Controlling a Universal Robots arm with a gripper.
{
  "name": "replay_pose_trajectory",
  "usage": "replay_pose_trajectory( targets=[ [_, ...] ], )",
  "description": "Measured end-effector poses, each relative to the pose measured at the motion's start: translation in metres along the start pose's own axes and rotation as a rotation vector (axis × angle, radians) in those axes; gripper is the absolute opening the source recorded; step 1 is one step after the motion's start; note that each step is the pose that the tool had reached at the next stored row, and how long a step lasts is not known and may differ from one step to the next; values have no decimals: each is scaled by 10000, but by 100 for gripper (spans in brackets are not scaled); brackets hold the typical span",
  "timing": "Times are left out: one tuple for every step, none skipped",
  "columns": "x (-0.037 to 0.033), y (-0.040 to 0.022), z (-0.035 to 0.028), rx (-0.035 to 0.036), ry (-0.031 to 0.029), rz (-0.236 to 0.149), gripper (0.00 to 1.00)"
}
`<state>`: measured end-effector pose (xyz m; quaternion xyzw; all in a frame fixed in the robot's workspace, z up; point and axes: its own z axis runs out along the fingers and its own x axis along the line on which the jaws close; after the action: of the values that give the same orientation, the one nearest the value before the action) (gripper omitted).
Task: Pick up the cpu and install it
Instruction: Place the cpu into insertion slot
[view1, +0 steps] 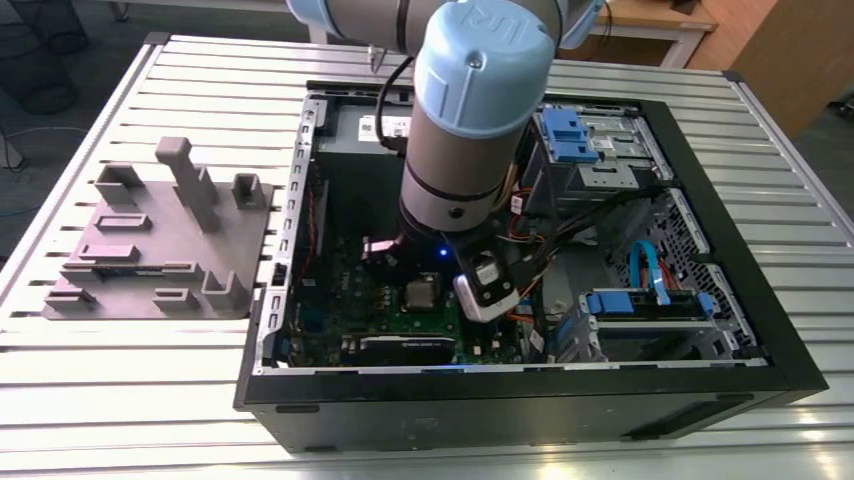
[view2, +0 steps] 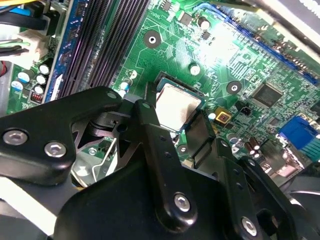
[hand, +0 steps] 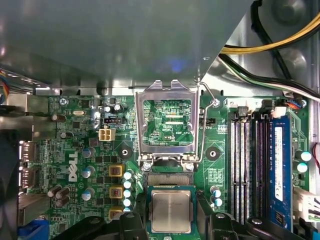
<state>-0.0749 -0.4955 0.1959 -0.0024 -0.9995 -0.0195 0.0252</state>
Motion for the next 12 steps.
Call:
replay_pose_trajectory(
  targets=[
    [2, 0, 5, -1, 1, 0, 47],
    [4, 1, 10, -3, 1, 1, 47],
    [5, 3, 12, -3, 0, 1, 47],
    [6, 5, 15, -5, 0, 0, 47],
    [6, 9, 18, -6, 0, 0, 47],
    [6, 12, 21, -6, 0, 0, 47],
    [6, 15, 24, -7, 0, -1, 47],
    [6, 17, 27, -6, 0, -1, 47],
    [6, 17, 32, -7, 0, -1, 47],
    [7, 18, 40, -6, 1, 0, 47],
    [7, 17, 47, -8, 0, -1, 47],
    [7, 17, 54, -10, 0, 0, 47]
  ],
)
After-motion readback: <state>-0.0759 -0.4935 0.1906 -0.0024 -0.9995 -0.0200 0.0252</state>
